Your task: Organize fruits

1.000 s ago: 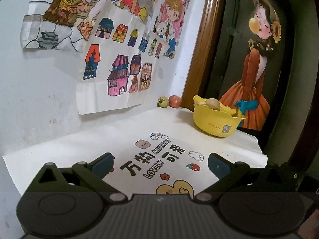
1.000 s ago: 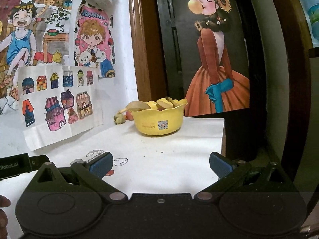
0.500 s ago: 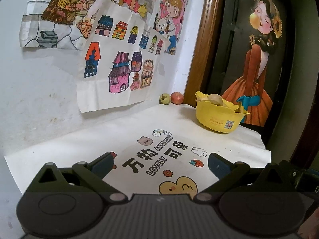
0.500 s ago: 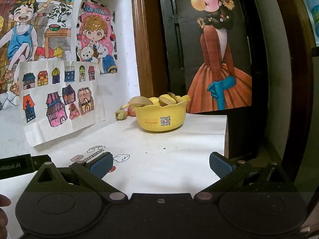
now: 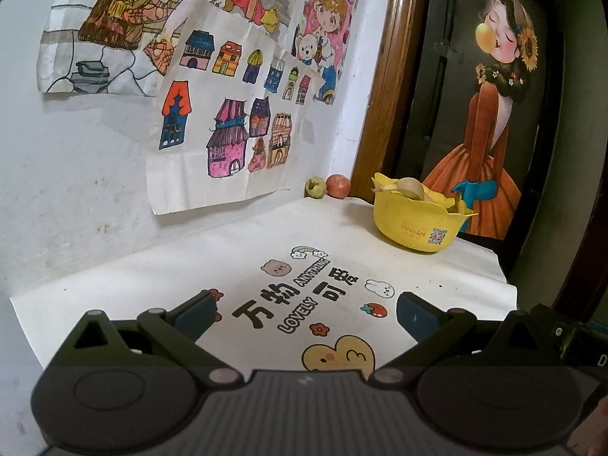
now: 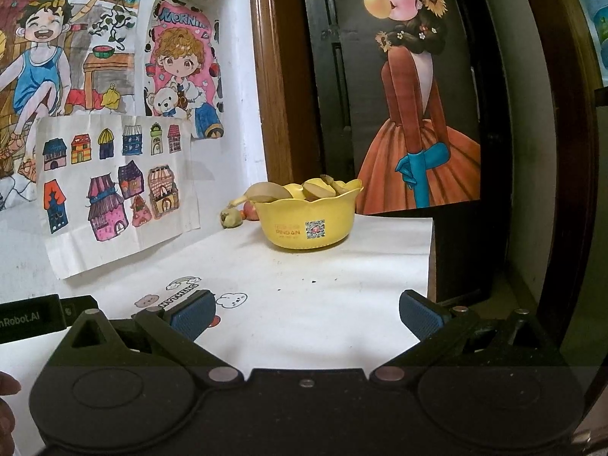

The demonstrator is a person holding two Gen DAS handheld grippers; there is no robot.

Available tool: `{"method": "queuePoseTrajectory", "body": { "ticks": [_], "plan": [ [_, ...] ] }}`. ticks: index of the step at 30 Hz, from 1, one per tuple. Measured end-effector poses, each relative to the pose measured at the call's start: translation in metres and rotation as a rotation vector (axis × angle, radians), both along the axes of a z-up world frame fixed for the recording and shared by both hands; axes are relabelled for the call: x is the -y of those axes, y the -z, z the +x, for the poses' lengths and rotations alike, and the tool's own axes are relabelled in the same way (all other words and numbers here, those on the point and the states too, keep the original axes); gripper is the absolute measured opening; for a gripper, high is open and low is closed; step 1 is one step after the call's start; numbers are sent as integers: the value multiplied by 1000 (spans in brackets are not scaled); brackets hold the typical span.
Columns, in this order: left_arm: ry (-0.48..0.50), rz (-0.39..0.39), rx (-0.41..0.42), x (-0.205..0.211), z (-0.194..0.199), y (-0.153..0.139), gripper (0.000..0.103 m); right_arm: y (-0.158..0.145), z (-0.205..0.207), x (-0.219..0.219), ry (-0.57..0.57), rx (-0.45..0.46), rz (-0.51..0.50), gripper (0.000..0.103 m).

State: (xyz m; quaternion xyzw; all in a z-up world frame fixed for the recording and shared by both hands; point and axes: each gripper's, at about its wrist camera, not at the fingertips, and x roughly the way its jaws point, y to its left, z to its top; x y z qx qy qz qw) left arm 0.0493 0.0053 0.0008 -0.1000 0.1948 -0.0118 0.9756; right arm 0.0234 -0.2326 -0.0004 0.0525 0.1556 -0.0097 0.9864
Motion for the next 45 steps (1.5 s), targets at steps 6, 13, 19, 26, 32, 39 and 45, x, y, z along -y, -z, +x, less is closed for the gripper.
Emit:
{"method": "queuePoseTrajectory", "body": {
  "ticks": [6, 13, 19, 26, 32, 39, 45],
  "plan": [
    [4, 2, 0, 1, -1, 0, 103, -1, 0, 0, 1, 0, -1, 102],
    [3, 3, -1, 1, -1, 0, 103, -1, 0, -1, 1, 0, -1, 102],
    [5, 3, -1, 1, -1, 0, 103, 0, 0, -1, 2, -2, -1, 102],
    [3, 5, -1, 1, -2, 0, 103, 0, 0, -1, 1, -2, -1, 102],
    [4, 5, -2, 1, -2, 0, 103, -1, 0, -1, 1, -3, -1, 102],
    [-1, 22, -7, 4, -2, -1, 103, 0, 0, -2, 2, -3, 0, 102],
    [10, 27, -2, 7, -3, -1, 103, -1, 1, -2, 2, -4, 0, 102]
  ]
}}
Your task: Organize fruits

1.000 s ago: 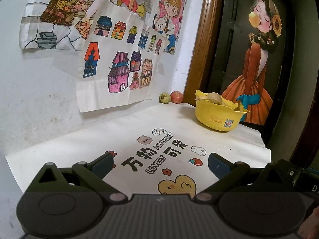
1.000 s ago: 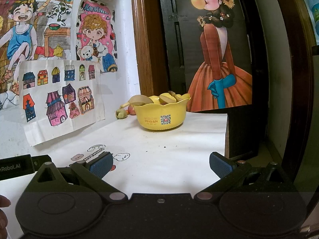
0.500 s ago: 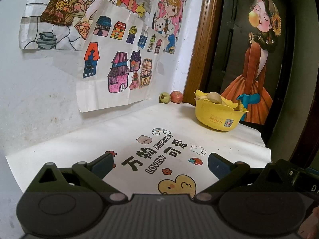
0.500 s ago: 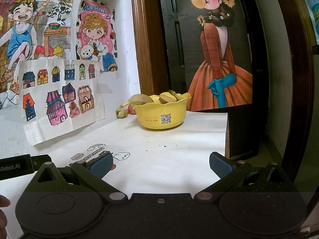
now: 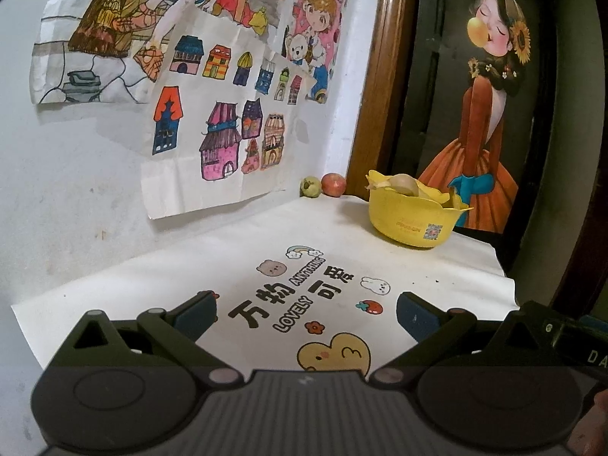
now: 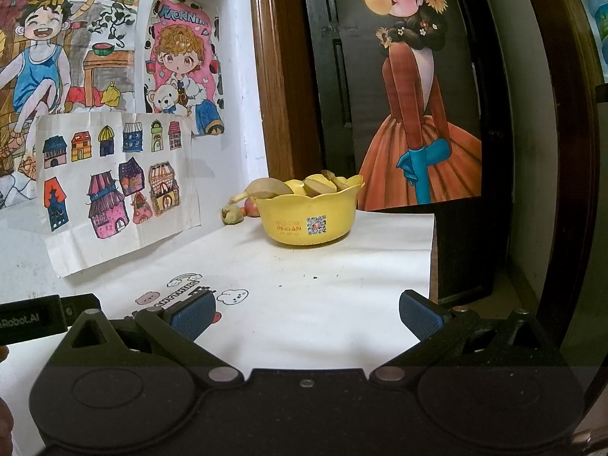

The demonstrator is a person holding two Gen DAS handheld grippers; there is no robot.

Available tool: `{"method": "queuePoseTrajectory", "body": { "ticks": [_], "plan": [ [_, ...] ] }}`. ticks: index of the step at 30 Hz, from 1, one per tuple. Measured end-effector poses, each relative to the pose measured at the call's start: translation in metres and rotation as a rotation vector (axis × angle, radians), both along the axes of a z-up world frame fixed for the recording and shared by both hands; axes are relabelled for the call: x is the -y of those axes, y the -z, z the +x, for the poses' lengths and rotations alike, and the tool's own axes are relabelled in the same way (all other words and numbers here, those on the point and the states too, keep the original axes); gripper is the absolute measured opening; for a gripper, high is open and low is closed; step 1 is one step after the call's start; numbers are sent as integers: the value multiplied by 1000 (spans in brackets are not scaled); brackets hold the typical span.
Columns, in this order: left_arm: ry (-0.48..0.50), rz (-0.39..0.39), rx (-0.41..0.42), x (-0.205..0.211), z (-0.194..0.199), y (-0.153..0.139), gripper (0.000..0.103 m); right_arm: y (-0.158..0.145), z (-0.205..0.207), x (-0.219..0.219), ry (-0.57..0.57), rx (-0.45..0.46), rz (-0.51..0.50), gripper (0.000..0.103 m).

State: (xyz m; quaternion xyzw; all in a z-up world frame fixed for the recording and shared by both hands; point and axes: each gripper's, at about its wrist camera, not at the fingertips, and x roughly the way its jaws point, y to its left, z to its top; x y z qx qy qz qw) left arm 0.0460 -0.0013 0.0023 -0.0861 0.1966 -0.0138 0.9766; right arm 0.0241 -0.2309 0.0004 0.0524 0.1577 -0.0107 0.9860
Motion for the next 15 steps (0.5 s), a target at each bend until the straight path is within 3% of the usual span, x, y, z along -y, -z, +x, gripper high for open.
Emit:
{"method": "queuePoseTrajectory", "body": {
  "ticks": [15],
  "plan": [
    [-1, -12, -7, -2, 1, 1, 103, 8, 1, -5, -7, -16, 1, 102]
  ]
}}
